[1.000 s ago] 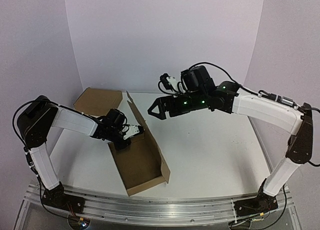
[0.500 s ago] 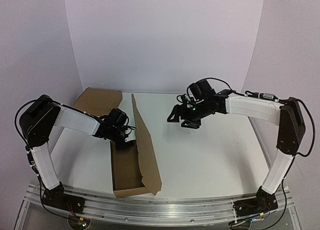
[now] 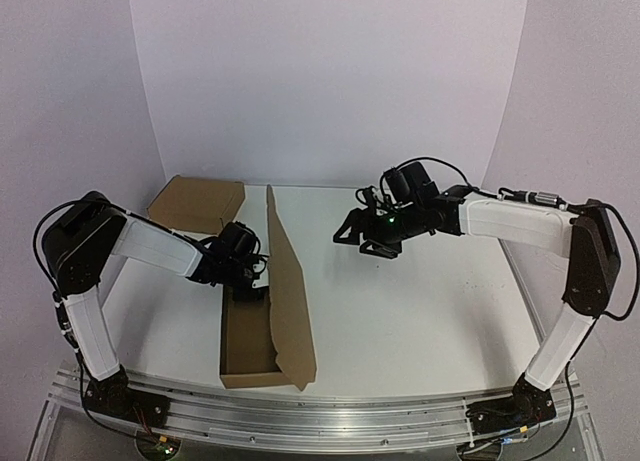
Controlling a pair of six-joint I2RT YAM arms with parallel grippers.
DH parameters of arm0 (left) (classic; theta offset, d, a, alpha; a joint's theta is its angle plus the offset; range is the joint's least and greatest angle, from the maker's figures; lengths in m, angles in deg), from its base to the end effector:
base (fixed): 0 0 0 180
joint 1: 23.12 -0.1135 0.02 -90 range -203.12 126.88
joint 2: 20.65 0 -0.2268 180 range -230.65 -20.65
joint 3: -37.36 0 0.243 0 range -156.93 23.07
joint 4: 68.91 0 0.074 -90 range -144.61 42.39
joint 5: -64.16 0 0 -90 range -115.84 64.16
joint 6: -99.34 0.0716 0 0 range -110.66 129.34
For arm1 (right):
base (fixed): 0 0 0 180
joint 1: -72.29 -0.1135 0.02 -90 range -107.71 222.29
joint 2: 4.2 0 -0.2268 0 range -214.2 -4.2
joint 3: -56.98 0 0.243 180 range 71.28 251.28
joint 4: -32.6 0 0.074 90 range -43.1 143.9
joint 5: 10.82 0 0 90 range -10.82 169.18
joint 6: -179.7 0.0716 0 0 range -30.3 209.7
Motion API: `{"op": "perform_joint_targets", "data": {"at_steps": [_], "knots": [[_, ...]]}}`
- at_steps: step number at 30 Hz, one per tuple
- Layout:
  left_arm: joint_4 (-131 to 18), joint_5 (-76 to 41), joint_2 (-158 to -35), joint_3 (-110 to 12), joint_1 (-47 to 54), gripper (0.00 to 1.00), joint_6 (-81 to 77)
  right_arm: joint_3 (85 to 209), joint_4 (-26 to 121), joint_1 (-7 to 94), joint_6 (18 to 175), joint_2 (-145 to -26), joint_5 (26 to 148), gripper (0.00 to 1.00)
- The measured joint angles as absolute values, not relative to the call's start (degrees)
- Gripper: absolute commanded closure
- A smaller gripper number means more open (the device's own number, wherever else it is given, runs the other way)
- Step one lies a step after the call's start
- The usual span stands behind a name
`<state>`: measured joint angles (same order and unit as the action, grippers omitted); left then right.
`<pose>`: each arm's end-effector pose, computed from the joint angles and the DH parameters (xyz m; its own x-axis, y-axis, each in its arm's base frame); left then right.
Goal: Fold the paper box
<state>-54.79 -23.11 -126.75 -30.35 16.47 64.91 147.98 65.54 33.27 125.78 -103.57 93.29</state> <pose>0.2767 -0.2333 0.0650 0.1978 0.9056 -0.3753 0.8769 0.0077 0.4806 0.3037 0.2686 0.2072 -0.8579 0.0399 -0.5123 -0.3064 0.7605 0.5724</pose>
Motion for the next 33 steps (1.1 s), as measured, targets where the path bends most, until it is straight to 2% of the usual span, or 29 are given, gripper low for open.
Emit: {"op": "perform_joint_targets", "data": {"at_steps": [10, 12, 14, 18, 27, 29, 33], "knots": [[-60.12, -27.13, -126.26, -28.12, 17.35, 1.0, 62.83, 147.96, 63.84, 33.27, 126.29, -103.39, 93.37, 0.19], [-59.36, -27.36, -126.17, -28.42, 17.31, 0.93, 60.94, 147.96, 63.65, 33.27, 126.42, -103.39, 93.56, 0.18], [-56.83, -27.15, -126.17, -29.66, 17.25, 0.74, 58.39, 147.95, 63.52, 33.27, 126.59, -103.39, 94.07, 0.17], [-49.56, -25.34, -125.97, -32.69, 16.81, 0.52, 51.83, 147.2, 63.17, 33.27, 126.67, -103.31, 94.91, 0.17], [-34.65, -15.42, -122.24, -34.61, 15.27, 0.22, 45.1, 145.87, 63.22, 33.27, 126.59, -102.93, 95.78, 0.16], [-32.58, -12.75, -120.87, -34.68, 14.23, 0.19, 45.54, 145.86, 63.22, 33.27, 126.54, -102.93, 95.95, 0.16], [-30.14, -7.38, -116.72, -34.69, 12.2, 0.19, 47.72, 145.86, 63.19, 33.27, 126.19, -102.76, 96.25, 0.16]]}}
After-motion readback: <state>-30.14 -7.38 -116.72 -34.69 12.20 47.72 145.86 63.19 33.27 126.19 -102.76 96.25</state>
